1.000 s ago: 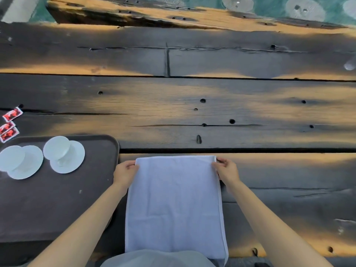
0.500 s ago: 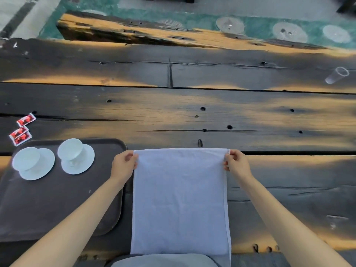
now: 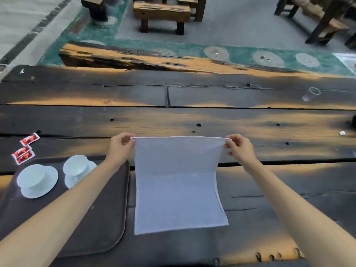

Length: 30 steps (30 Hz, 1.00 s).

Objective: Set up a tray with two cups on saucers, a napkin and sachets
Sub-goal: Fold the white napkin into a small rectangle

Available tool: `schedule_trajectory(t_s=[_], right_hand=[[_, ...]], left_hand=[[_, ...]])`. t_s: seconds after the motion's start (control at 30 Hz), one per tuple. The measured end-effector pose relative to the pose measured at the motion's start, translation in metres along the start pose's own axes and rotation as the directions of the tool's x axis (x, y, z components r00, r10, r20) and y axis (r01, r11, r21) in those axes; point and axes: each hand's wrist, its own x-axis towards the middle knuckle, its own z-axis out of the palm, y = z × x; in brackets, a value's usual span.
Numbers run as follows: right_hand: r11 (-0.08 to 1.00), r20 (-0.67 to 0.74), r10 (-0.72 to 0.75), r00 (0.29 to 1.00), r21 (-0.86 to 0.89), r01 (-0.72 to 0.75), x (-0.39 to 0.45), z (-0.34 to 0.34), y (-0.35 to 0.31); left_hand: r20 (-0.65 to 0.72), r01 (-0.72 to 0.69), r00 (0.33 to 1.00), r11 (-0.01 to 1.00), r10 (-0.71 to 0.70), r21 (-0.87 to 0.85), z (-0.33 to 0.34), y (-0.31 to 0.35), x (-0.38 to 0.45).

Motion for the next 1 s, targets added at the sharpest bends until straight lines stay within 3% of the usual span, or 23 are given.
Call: schedule_trajectory(t_s=[0.27,0.47,0.57,0.7,0.9,1.0], right_hand=[[0.987,0.089,-0.100,0.991,-0.116,0.110,-0.039,-0.022,0.033],[0.900,0.237,-0.148,0.960,-0.370,0.230,-0.100,-0.020,0.087],[0.857,0.318,-0.160,0.934,-0.425,0.291,-0.123,-0.012,0.112],[0.812,0.383,-0.116,0.917,-0.495,0.309,-0.140,0.000,0.138],[0.759,0.507,0.068,0.859,-0.585,0.286,-0.150,0.016,0.164],[0.716,0.475,0.107,0.874,-0.646,0.263,-0.147,0.021,0.166]], left_hand=[[0.096,-0.138,0.988,0.975,0.122,0.175,-0.017,-0.007,-0.055],[0.241,-0.178,0.964,0.944,0.111,0.278,-0.025,-0.057,-0.115],[0.360,-0.268,0.927,0.860,0.107,0.433,-0.030,-0.087,-0.135],[0.414,-0.308,0.908,0.775,0.066,0.552,-0.028,-0.115,-0.154],[0.557,-0.462,0.830,0.537,-0.019,0.706,-0.007,-0.125,-0.164],[0.610,-0.587,0.787,0.422,0.095,0.691,0.003,-0.120,-0.159]])
